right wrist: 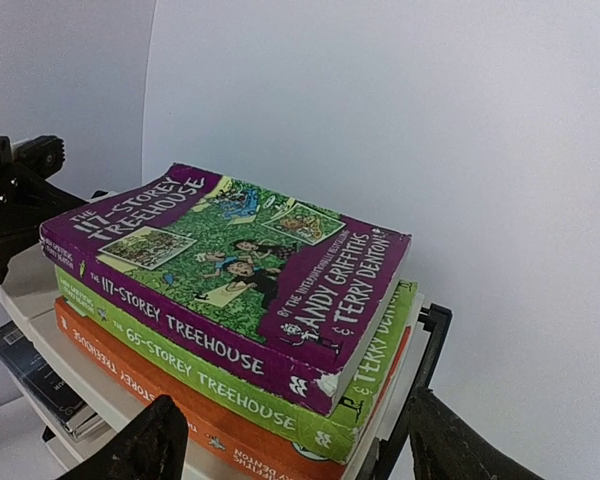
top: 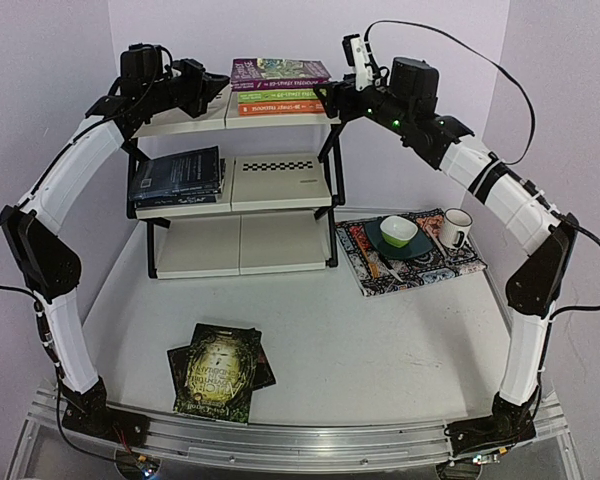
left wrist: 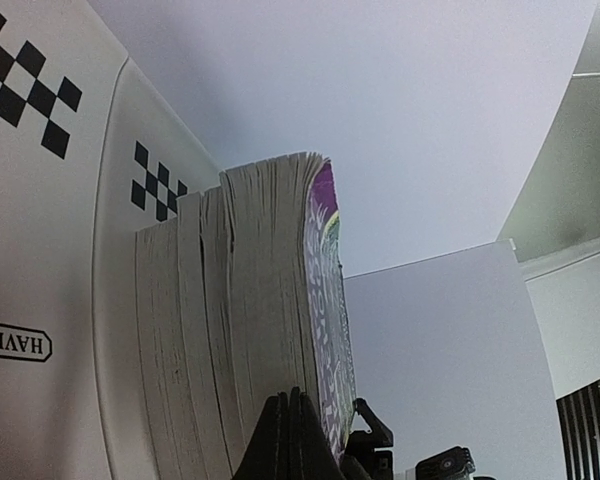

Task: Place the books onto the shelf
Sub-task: Adjust the book pile on the shelf.

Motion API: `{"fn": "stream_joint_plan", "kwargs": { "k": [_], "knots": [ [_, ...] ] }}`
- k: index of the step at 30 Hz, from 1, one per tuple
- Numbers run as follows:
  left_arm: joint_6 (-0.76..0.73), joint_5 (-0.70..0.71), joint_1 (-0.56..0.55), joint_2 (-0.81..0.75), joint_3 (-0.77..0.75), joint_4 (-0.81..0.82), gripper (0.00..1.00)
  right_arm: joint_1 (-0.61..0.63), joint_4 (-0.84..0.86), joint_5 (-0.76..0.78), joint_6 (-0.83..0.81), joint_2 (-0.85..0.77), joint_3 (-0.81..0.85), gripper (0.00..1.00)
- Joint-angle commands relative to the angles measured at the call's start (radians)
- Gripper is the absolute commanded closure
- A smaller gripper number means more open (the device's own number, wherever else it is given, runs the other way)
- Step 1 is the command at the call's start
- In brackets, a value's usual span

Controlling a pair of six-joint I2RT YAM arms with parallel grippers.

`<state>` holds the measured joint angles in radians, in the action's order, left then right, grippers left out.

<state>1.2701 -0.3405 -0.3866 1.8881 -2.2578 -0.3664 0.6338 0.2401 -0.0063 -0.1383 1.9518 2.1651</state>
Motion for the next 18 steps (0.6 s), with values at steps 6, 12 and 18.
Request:
{"fn": "stream_joint_plan", "kwargs": {
  "k": [6, 12, 18],
  "knots": [
    [0.01, -0.021, -0.019, 0.013, -0.063, 0.046, 1.0, 0.006, 0.09, 0.006, -0.011, -0.073, -0.009, 0.23],
    [0.01, -0.014, -0.026, 0.015, -0.059, 0.046, 1.0, 0.006, 0.094, 0.006, -0.011, -0.078, -0.016, 0.23],
    [-0.029, 0.048, -0.011, -0.044, -0.006, 0.045, 1.0, 0.007, 0.094, 0.006, -0.016, -0.098, -0.032, 0.23]
  ]
}}
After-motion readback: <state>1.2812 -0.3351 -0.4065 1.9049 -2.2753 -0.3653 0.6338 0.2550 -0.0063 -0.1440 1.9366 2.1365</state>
